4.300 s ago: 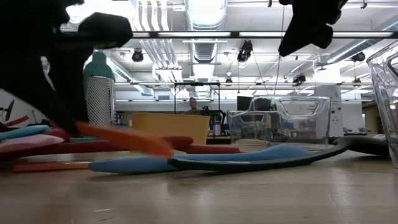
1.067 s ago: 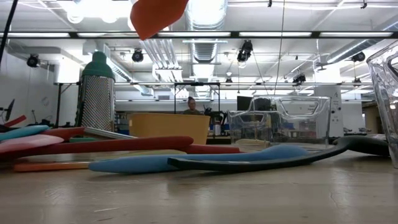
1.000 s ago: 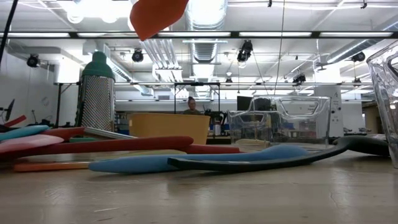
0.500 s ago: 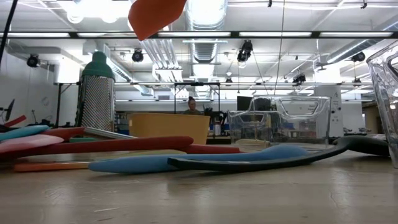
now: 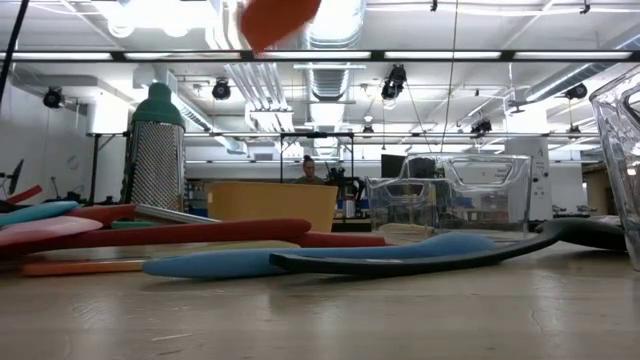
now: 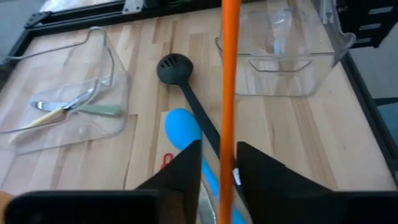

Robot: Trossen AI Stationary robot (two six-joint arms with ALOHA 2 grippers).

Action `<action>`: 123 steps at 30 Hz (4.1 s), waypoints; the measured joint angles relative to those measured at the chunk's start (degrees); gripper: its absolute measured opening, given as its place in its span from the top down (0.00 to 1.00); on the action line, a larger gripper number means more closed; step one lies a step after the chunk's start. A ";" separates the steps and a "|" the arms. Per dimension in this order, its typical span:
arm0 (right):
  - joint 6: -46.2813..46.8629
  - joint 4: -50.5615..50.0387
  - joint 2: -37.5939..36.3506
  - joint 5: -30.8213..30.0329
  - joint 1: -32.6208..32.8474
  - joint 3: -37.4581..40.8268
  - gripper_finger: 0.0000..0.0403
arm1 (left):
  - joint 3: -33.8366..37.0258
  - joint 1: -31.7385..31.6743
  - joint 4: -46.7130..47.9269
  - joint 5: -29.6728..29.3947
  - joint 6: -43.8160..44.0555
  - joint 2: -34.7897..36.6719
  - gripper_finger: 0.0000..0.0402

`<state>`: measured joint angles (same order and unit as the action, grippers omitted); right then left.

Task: Pick & Place Kitchen Items
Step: Put the orange spatula into the bottom transparent bin, then put the pink spatula into the bottom transparent bin

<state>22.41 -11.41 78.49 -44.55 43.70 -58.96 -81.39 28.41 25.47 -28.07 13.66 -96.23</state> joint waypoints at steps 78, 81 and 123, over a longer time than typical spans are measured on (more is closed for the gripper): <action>41.68 -76.37 24.49 61.92 -5.11 -33.23 0.59 | 4.97 8.51 3.69 -0.13 4.30 0.11 0.55; 41.87 -76.36 24.38 60.72 -5.14 -33.26 0.53 | 4.99 8.66 4.15 -0.11 4.36 0.11 0.55; 39.06 -76.27 24.24 54.80 -5.09 -33.55 0.55 | 15.48 14.16 28.37 10.10 17.26 0.17 0.56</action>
<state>61.47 -87.68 102.74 10.25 38.61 -92.51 -65.91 42.57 53.85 -17.98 30.92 -96.05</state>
